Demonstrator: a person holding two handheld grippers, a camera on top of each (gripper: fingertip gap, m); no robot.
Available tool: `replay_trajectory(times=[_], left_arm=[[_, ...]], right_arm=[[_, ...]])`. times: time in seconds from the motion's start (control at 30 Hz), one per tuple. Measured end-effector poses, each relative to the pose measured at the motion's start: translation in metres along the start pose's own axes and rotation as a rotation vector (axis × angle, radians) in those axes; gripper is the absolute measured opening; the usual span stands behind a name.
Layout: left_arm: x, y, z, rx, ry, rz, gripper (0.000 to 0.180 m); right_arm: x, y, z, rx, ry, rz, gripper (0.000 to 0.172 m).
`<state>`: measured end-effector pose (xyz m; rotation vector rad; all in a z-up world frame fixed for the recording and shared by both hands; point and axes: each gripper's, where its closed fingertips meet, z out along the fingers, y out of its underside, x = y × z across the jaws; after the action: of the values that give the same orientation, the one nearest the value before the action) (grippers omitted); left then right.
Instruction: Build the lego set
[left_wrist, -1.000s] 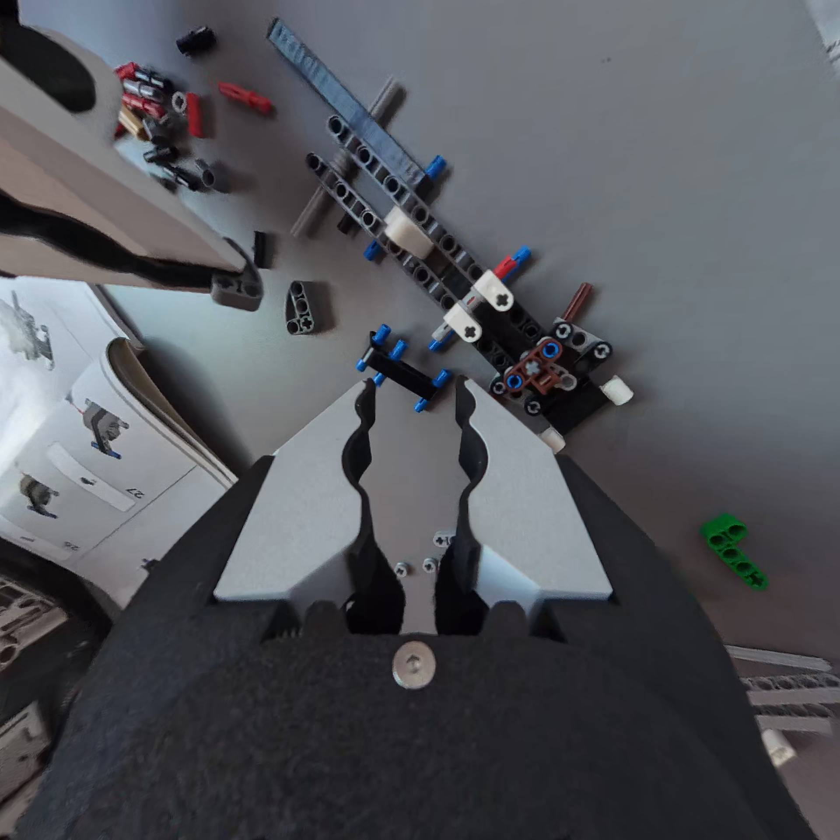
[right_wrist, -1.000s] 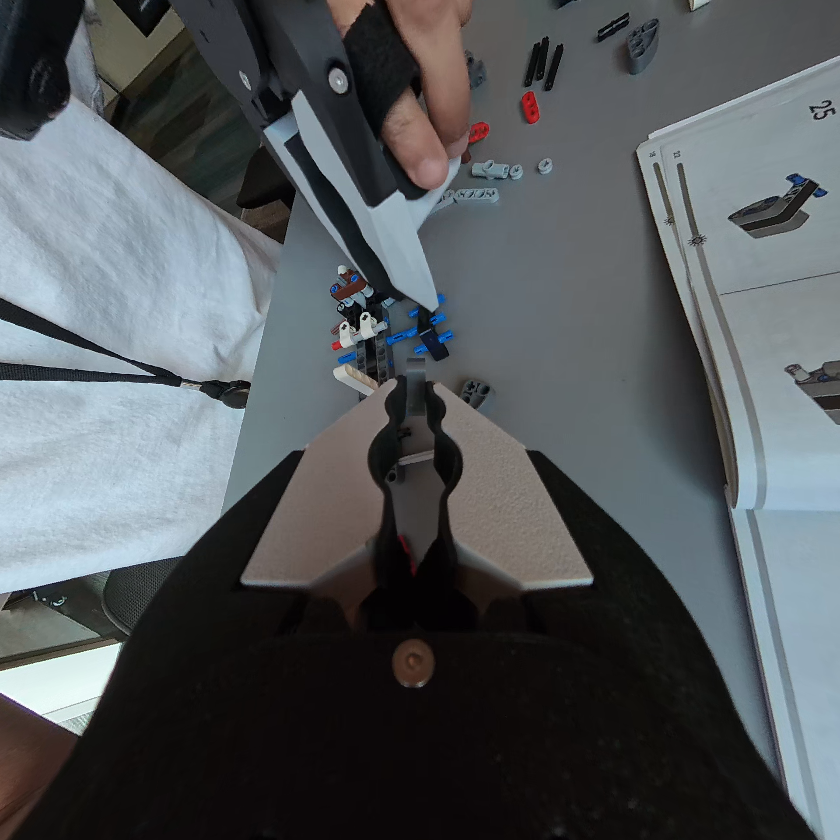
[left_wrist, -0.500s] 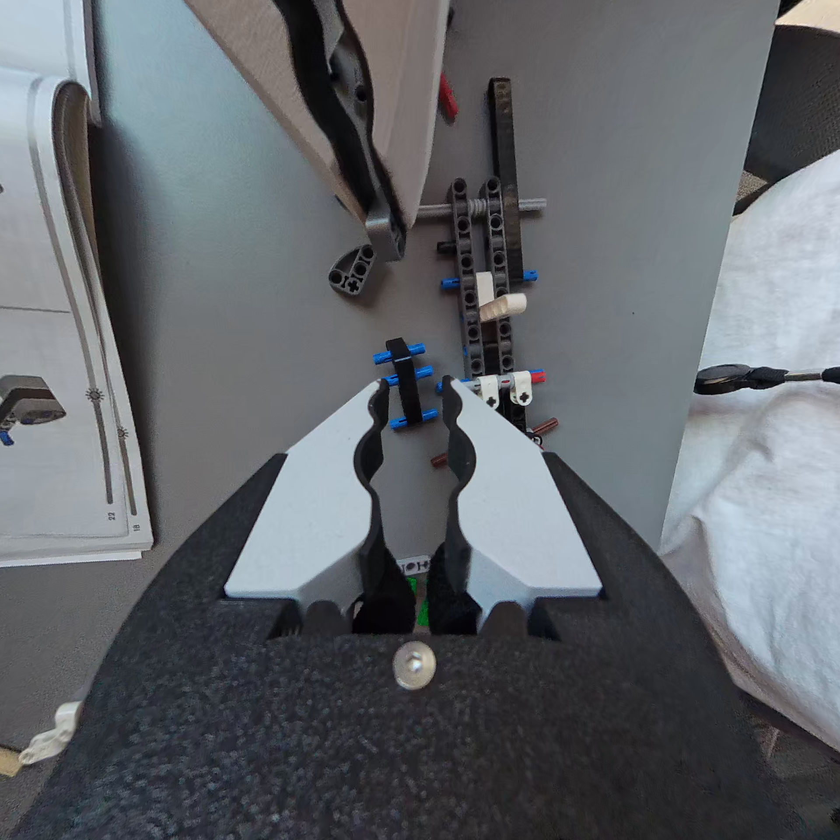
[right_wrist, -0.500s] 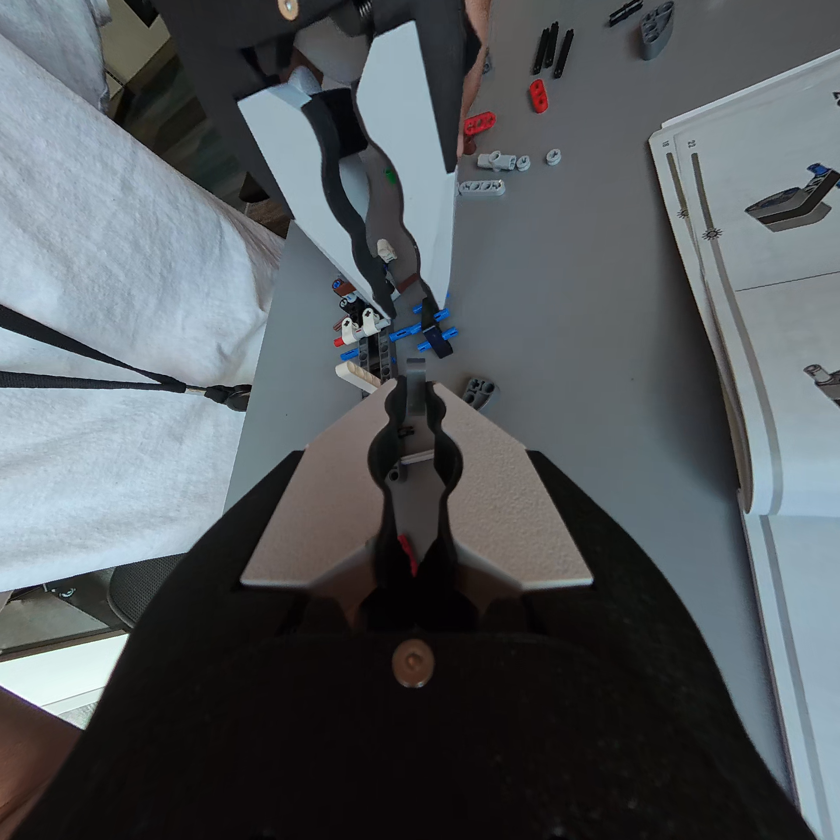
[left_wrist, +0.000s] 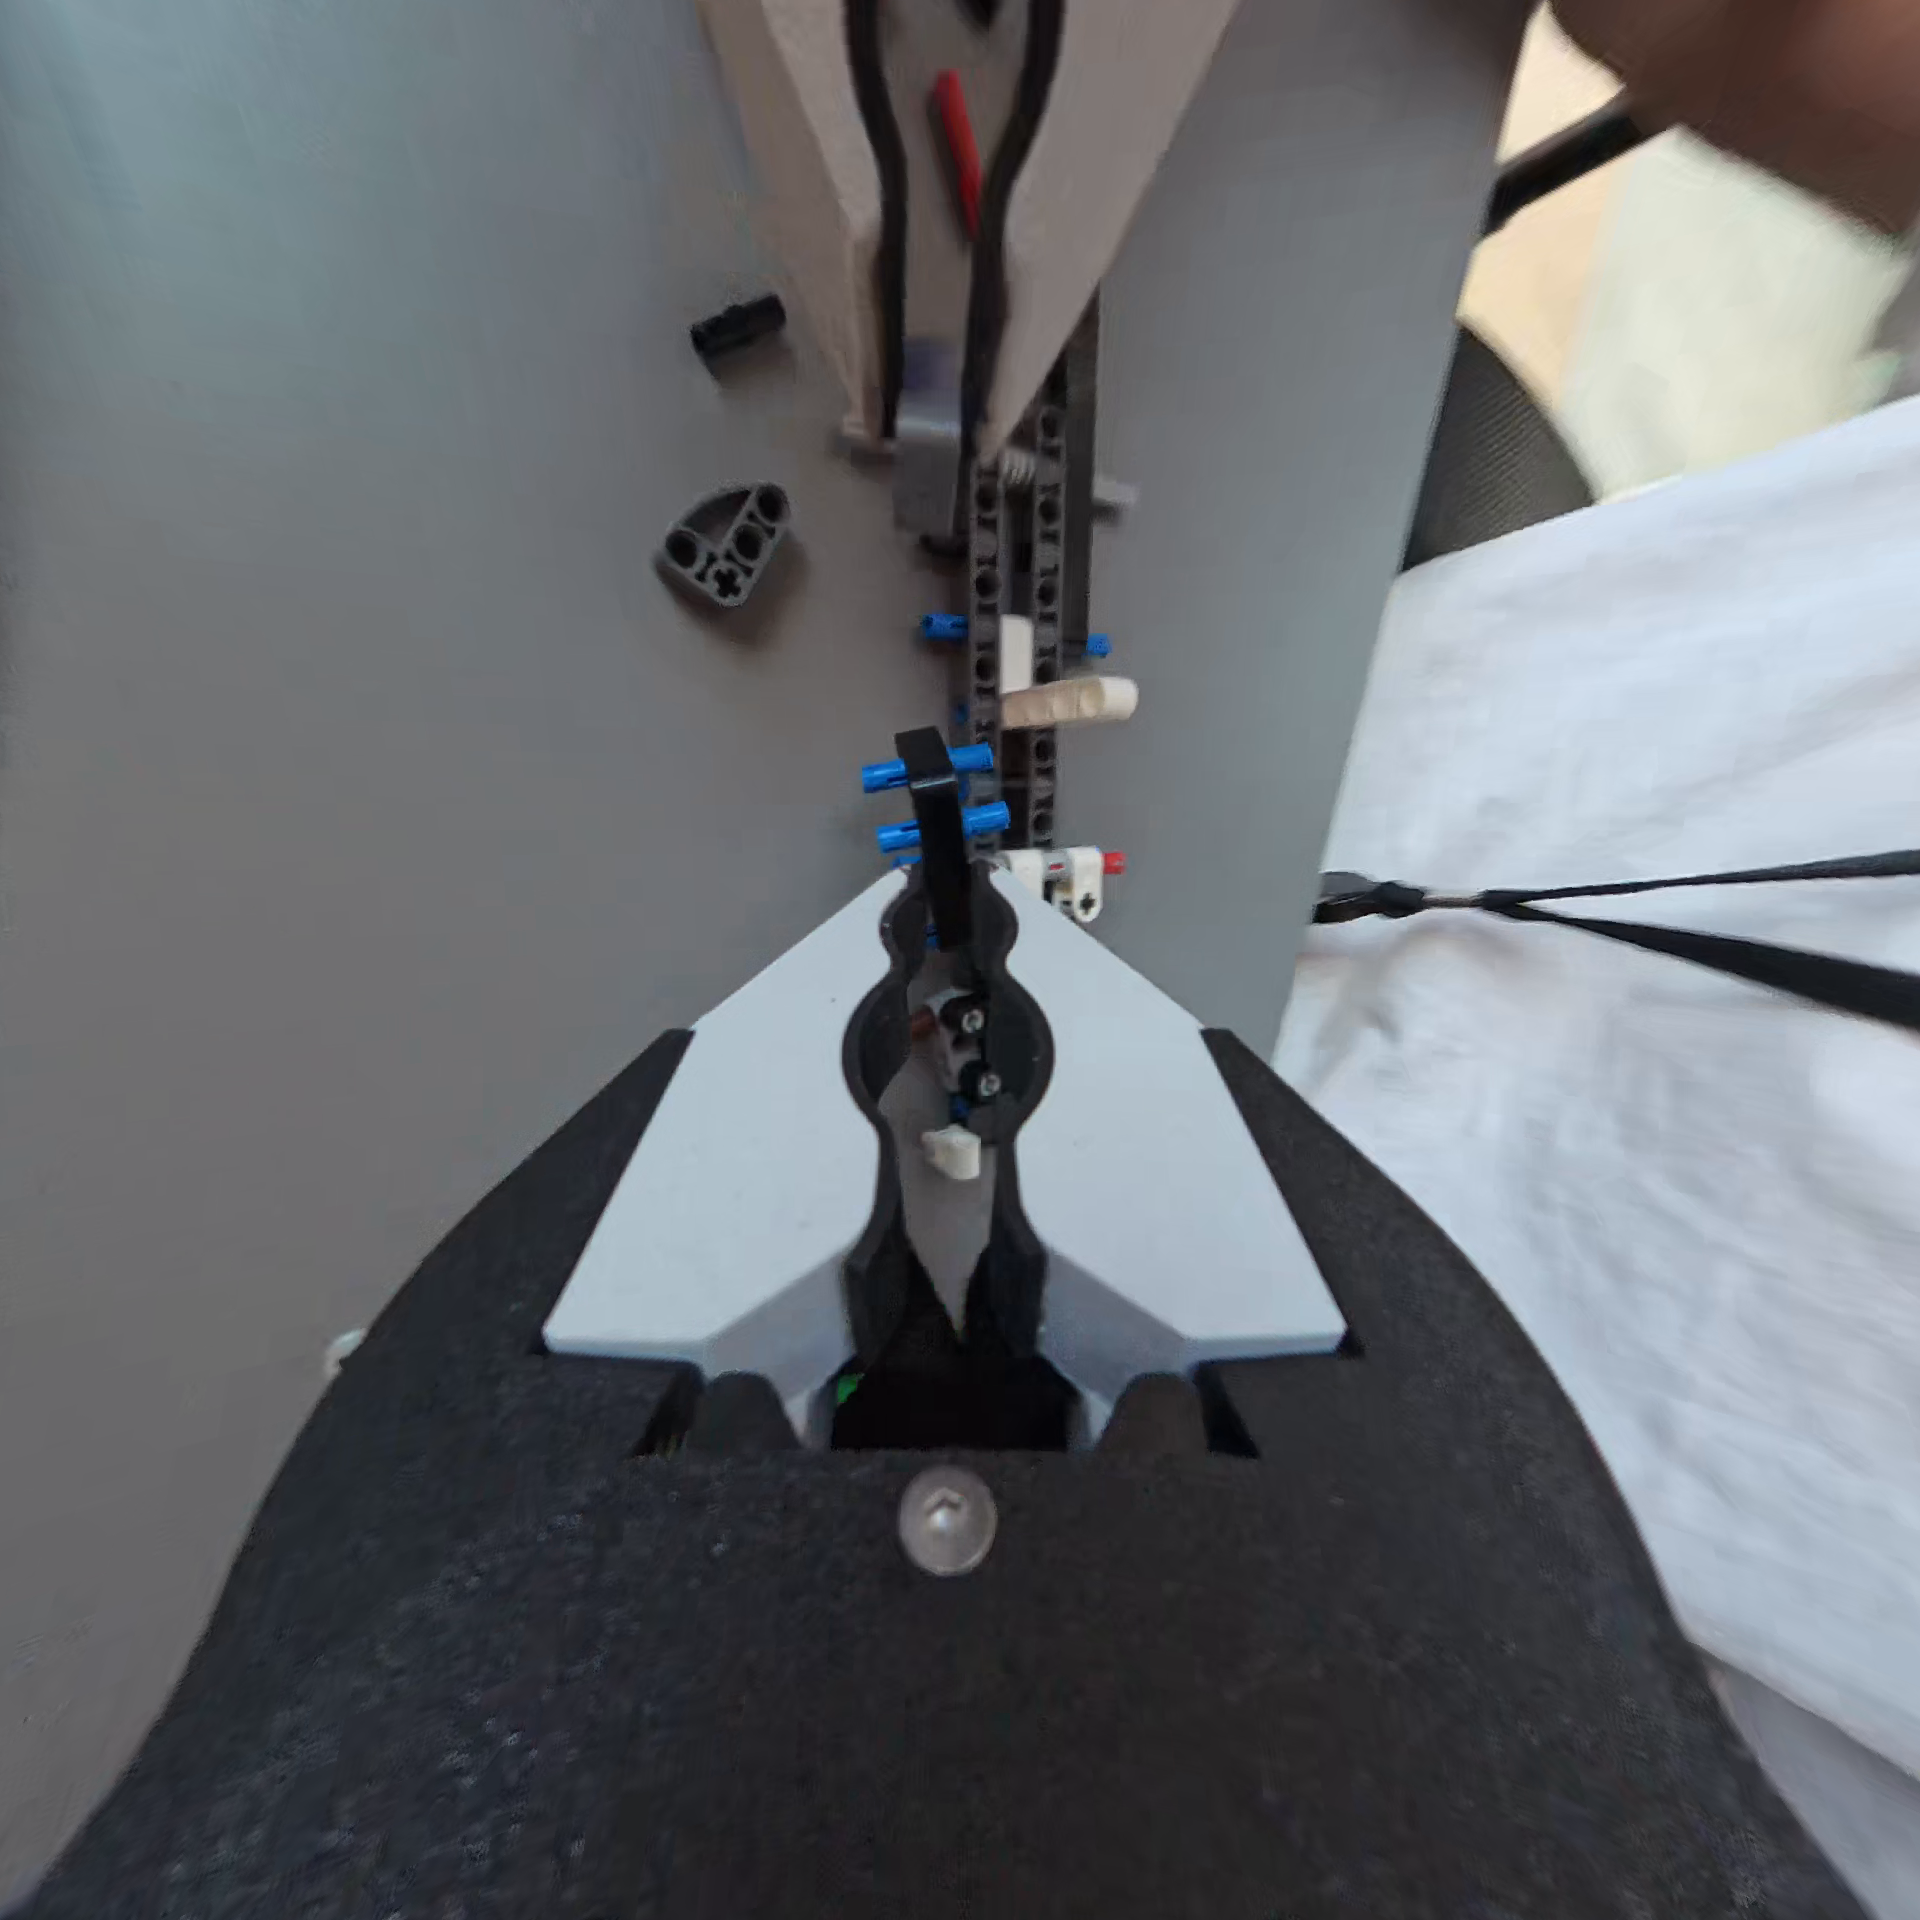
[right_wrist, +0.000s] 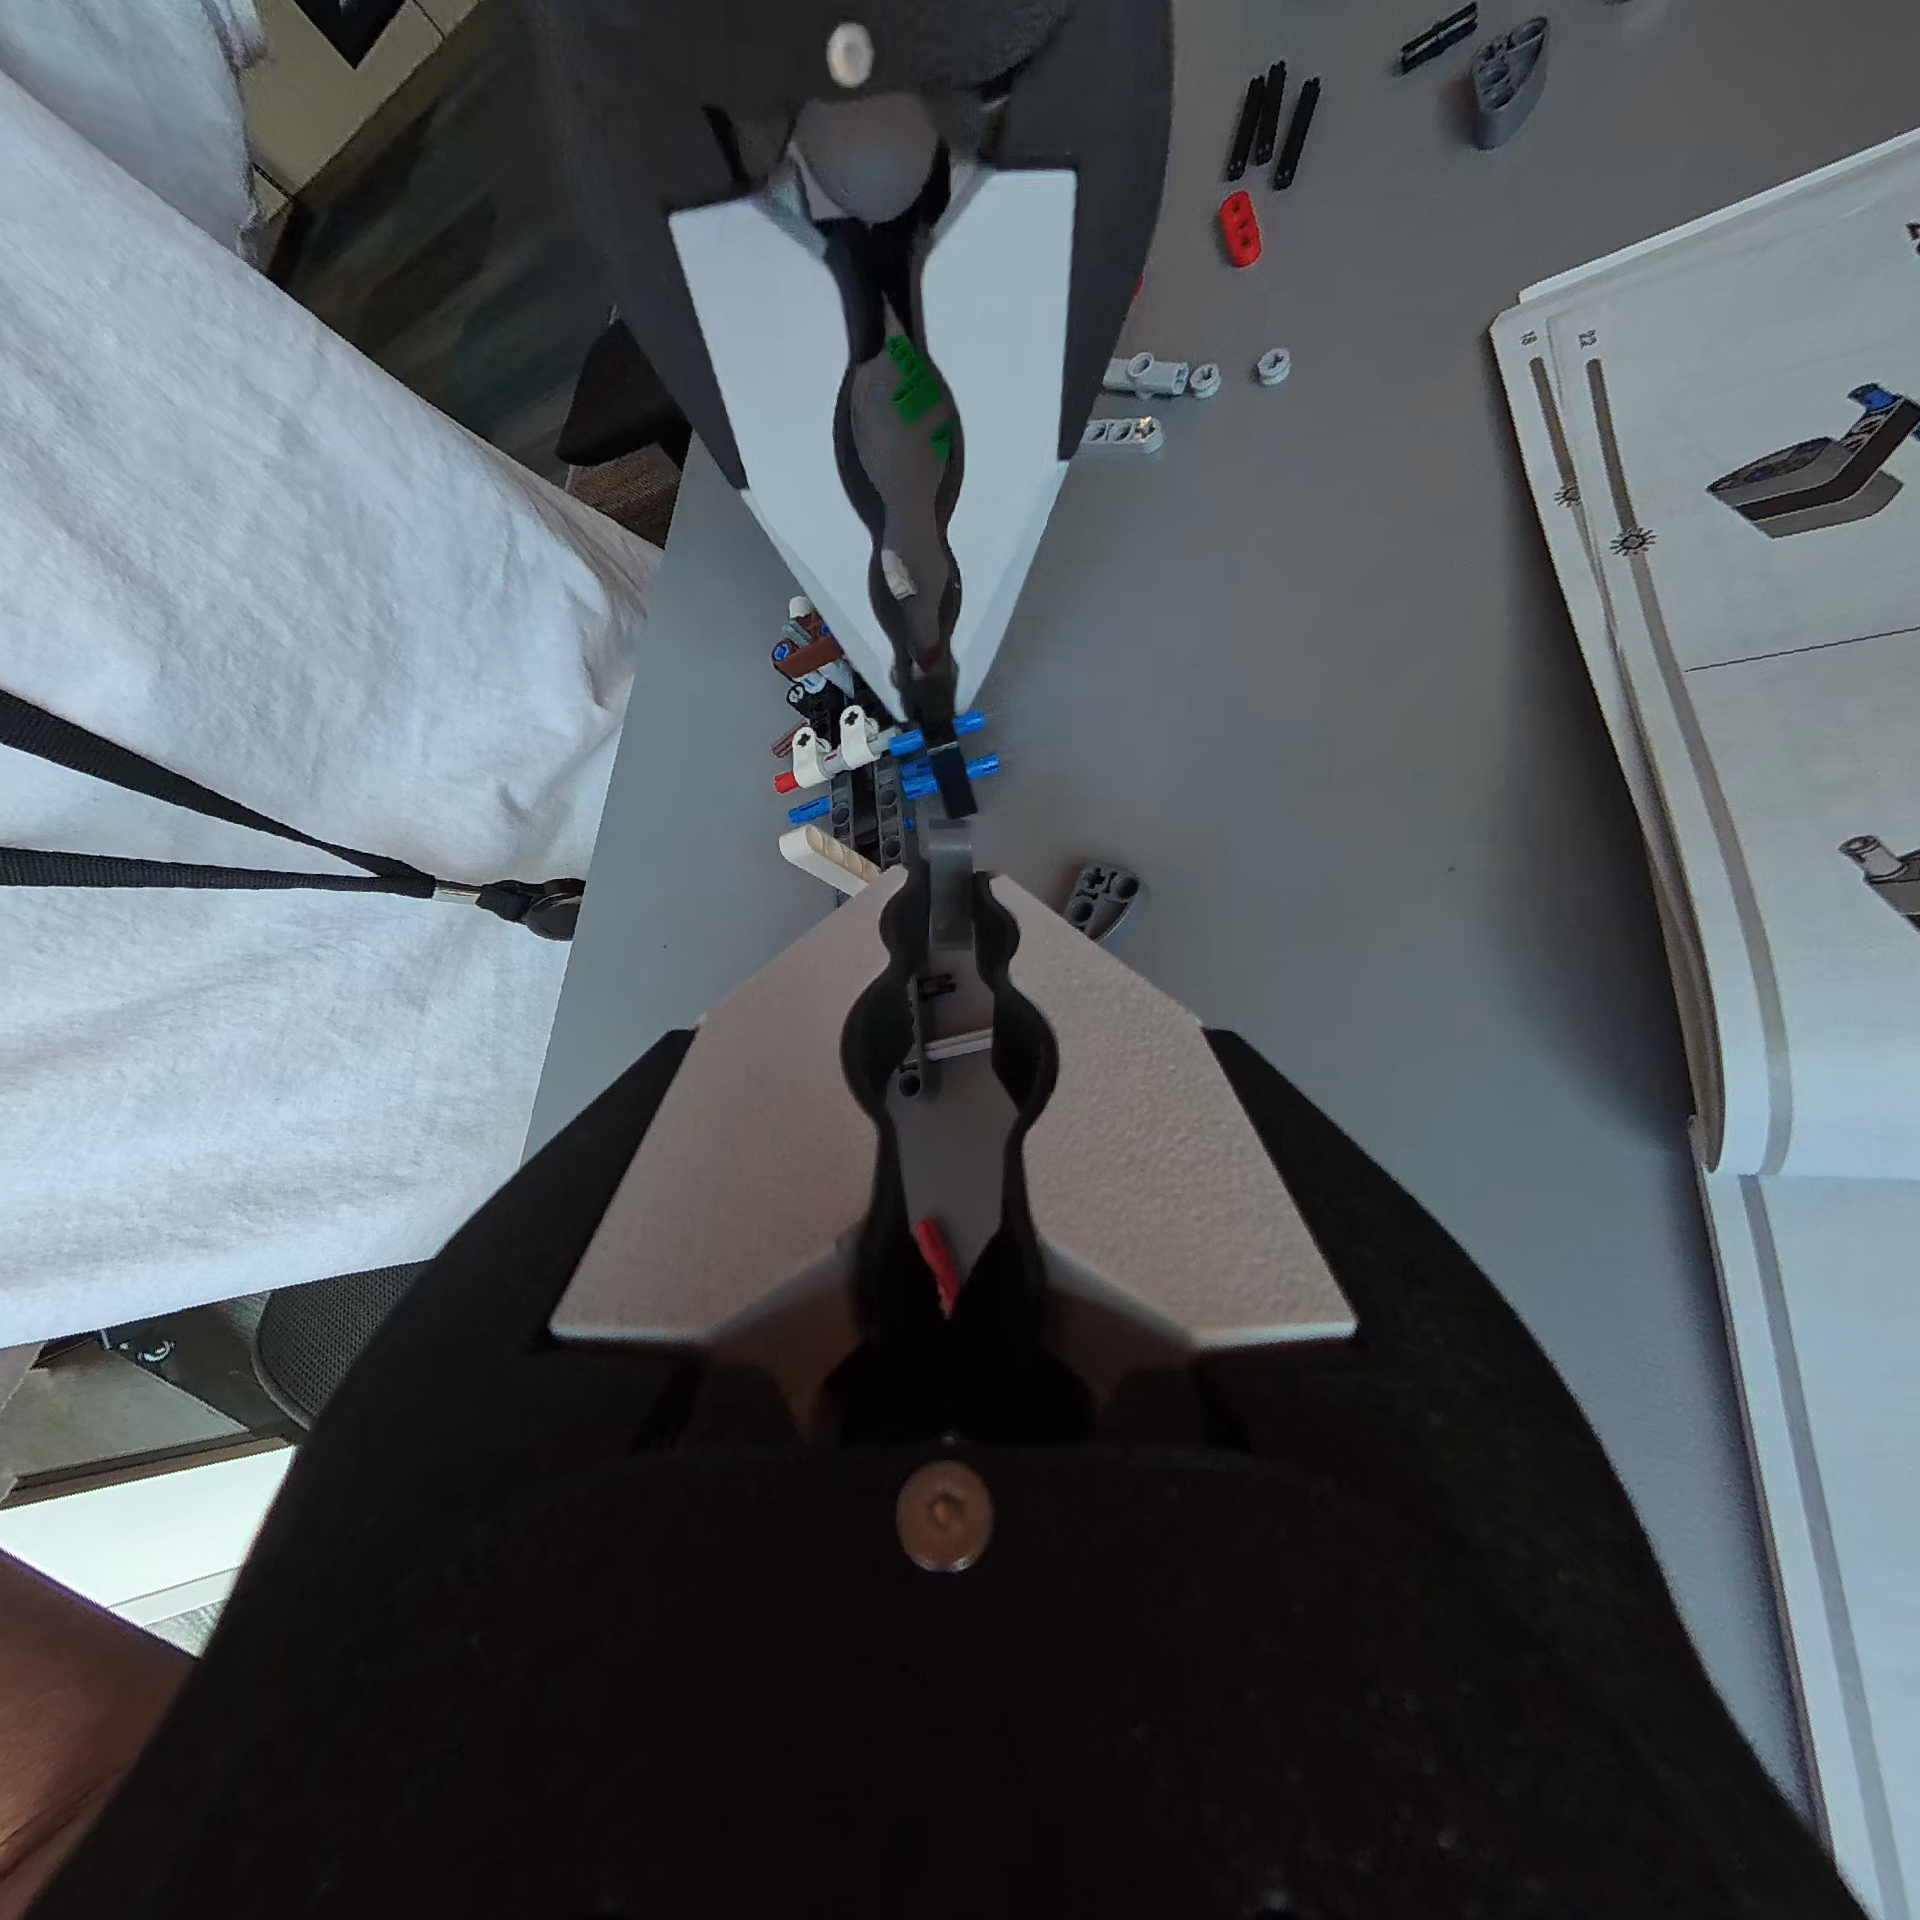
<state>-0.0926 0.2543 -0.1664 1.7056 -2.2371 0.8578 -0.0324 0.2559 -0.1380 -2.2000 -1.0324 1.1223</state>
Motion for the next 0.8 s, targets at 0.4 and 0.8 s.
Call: replay_trajectory(times=[0.4,0.8], left_arm=[[-0.009,-0.006,-0.006,-0.042,0.516,-0.486,0.005],[-0.025,-0.003,-0.005,-0.075,0.555,-0.508,0.01]], right_arm=[[0.002,0.003,-0.003,0.001,-0.005,0.013,0.006],[0.006,0.007,-0.001,-0.009,-0.013,0.032,0.006]])
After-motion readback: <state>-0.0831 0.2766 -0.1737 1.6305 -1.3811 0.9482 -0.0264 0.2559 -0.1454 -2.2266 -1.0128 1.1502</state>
